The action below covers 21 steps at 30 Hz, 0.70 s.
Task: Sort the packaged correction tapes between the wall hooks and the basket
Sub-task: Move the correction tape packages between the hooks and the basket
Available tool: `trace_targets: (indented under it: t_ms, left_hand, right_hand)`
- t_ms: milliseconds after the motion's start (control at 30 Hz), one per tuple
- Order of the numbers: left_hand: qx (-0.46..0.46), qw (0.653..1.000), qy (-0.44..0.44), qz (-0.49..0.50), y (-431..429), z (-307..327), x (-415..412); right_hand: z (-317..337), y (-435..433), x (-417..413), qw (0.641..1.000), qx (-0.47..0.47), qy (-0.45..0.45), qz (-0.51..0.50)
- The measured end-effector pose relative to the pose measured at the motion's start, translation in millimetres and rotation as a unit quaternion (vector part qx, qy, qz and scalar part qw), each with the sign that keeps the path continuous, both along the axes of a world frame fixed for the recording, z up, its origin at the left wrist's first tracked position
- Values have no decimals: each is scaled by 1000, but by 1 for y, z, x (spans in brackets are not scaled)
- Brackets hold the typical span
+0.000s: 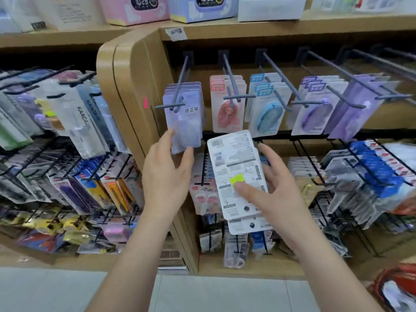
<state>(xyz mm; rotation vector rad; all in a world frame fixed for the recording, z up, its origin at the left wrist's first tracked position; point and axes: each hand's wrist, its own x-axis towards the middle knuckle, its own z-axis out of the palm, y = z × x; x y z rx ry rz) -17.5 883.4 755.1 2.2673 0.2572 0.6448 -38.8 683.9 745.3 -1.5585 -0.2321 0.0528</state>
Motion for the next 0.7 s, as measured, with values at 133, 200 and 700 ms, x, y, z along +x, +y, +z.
trace_targets:
  t_ms: [133,200,700]
  left_hand:
    - [-326,921,108,-182,-27,8,-36]
    - [-396,877,110,-248,-33,10,-45]
    - [-203,885,-152,-391,-25,-4,-29]
  right_hand:
    - [2,-1,-14,999,-23,-38,13]
    - [2,0,-18,999,-18,-37,24]
    - [-23,-23,12,977,123,164,-55]
